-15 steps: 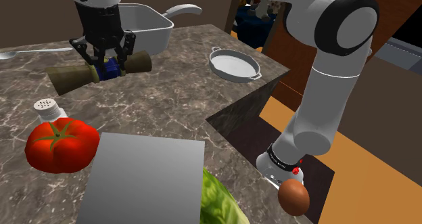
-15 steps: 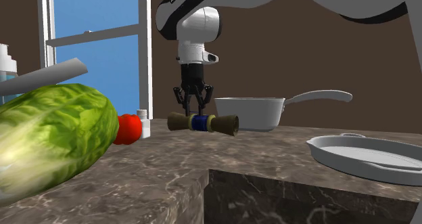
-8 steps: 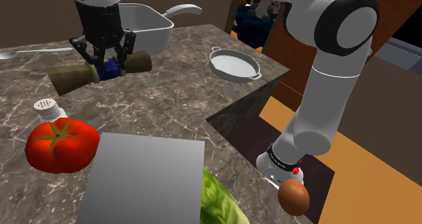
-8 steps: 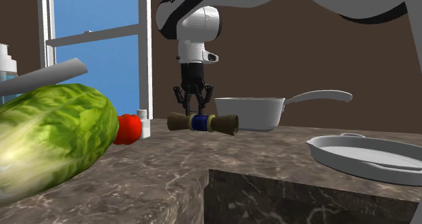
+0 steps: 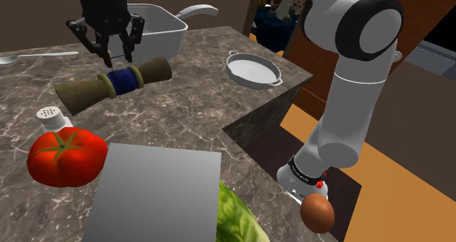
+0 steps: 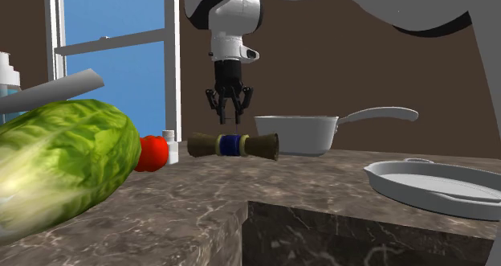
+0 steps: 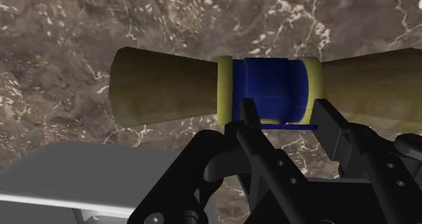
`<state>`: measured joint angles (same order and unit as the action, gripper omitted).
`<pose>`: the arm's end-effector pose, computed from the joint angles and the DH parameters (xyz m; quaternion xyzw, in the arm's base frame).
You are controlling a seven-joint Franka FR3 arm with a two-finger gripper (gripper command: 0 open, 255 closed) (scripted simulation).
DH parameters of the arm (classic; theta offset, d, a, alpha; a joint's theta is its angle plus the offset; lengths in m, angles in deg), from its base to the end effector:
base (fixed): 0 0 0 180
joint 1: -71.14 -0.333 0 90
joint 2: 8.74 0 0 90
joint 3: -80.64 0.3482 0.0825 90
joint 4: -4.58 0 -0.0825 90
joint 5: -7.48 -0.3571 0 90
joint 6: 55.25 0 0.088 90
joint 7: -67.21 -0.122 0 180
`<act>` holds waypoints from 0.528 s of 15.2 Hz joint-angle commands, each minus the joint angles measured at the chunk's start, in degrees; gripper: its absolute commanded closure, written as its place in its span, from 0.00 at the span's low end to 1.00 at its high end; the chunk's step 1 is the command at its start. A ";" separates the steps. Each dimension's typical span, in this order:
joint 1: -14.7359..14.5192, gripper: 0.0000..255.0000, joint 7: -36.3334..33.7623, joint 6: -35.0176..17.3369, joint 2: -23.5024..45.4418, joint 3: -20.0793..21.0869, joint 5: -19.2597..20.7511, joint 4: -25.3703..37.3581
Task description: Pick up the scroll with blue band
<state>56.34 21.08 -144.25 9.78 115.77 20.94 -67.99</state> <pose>0.4691 0.4070 0.6155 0.9995 0.0167 0.0250 0.0105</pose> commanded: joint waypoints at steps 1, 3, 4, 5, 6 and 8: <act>-0.49 1.00 0.09 1.92 0.60 -0.01 0.38 2.50; -1.19 1.00 0.08 3.92 1.42 -0.02 0.87 5.25; -1.59 1.00 0.07 4.96 1.88 -0.04 1.15 6.71; -2.01 1.00 0.07 6.03 2.39 -0.06 1.46 8.24; -2.48 1.00 0.06 7.14 2.93 -0.08 1.80 9.85; -2.56 1.00 0.07 7.30 3.01 -0.09 1.85 10.09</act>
